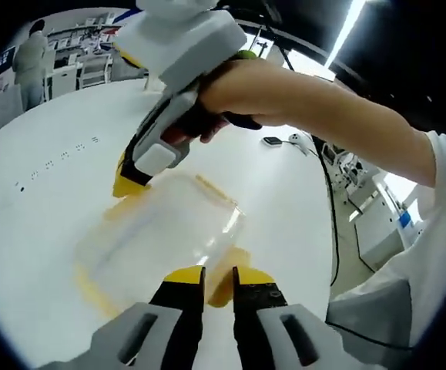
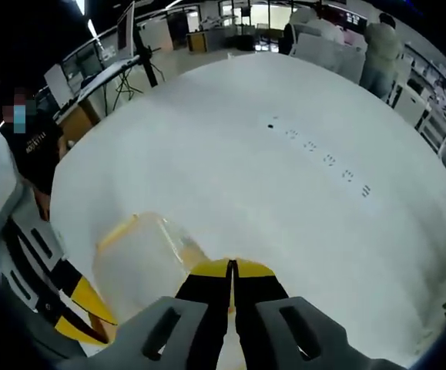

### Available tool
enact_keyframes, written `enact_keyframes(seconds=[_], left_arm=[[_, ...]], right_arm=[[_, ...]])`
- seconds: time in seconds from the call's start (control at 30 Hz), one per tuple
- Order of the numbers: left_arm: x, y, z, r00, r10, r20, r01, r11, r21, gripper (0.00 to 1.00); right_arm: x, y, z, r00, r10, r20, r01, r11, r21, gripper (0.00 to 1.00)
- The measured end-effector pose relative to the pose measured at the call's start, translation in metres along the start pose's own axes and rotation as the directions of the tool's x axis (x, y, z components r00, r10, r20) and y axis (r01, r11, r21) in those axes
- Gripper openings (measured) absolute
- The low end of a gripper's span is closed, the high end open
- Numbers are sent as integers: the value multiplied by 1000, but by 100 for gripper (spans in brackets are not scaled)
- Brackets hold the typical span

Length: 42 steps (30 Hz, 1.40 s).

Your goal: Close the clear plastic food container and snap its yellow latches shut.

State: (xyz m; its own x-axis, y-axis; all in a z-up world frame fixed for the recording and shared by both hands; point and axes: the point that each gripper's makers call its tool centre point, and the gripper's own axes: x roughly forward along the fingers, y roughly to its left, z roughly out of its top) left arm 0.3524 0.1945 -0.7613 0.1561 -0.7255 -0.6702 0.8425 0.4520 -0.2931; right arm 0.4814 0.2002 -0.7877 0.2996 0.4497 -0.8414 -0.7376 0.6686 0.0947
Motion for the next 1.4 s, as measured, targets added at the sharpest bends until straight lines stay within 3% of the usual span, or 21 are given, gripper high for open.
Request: enact_keyframes(seconds=[0.13, 0.3, 0.37, 0.5, 0.57, 0.63, 0.67, 0.73, 0.87, 0.97, 1.0, 1.07, 1.13, 1.2, 1.23, 1.3, 1.4], left_arm=[[0, -1, 0, 1000, -4, 1, 4, 999, 54, 12], [0, -5, -2, 1000, -7, 4, 6, 983, 183, 17], [0, -5, -3, 1000, 7, 0, -7, 968, 250, 17], [3, 5, -2, 995, 104, 1, -93, 892, 443, 26], [5, 2, -3, 994, 105, 4, -95, 880, 466, 26], [5, 0, -3, 996, 95, 3, -86, 886, 455, 27], [4, -6, -3, 999, 44, -2, -39, 917, 398, 27], [2, -9, 2, 1000, 6, 20, -11, 956, 293, 25], [0, 0, 5, 998, 50, 30, -58, 938, 341, 29], [2, 3, -1, 997, 77, -4, -70, 921, 384, 24], [2, -1, -1, 999, 52, -5, -46, 926, 375, 24], [2, -16, 4, 999, -33, 26, 25, 964, 266, 24], [-1, -26, 12, 993, -105, 61, 92, 979, 183, 25], [-2, -19, 21, 992, -76, 101, 59, 986, 157, 25], [-2, -9, 21, 995, -16, 94, -5, 977, 212, 24], [1, 2, 11, 998, 51, 31, -58, 942, 331, 24], [8, 3, -6, 995, 79, -60, -46, 907, 420, 25]], right_arm=[[0, 0, 0, 1000, 1, 2, -1, 1000, -2, 0], [0, 0, 0, 1000, 2, 5, -2, 1000, 0, 0], [0, 0, 0, 1000, 2, 6, -2, 1000, 0, 0], [0, 1, 0, 1000, 1, 6, -1, 1000, -3, 0], [-1, 1, 0, 1000, 1, 7, -1, 1000, -3, 0], [-1, 1, 0, 1000, 3, 6, -3, 1000, -4, 0], [-1, 2, -1, 1000, 8, 1, -8, 1000, -3, 0], [-1, 3, -3, 1000, 11, -5, -11, 1000, -7, 0], [0, 1, -5, 1000, 6, -6, -6, 1000, -5, 0], [0, 1, -5, 1000, 13, -8, -13, 1000, 5, 0], [0, 1, -6, 1000, 13, -8, -13, 1000, 3, 0], [-1, 1, -7, 1000, 12, -11, -12, 1000, -1, 0], [-1, 0, -8, 1000, 12, -14, -12, 1000, -2, 0], [-1, -1, -11, 1000, 10, -20, -10, 1000, 2, 0], [-1, -1, -11, 1000, 12, -21, -12, 1000, 4, 0], [-1, -1, -12, 1000, 15, -23, -15, 1000, 7, 0], [-1, -2, -12, 1000, 15, -25, -15, 1000, 2, 0]])
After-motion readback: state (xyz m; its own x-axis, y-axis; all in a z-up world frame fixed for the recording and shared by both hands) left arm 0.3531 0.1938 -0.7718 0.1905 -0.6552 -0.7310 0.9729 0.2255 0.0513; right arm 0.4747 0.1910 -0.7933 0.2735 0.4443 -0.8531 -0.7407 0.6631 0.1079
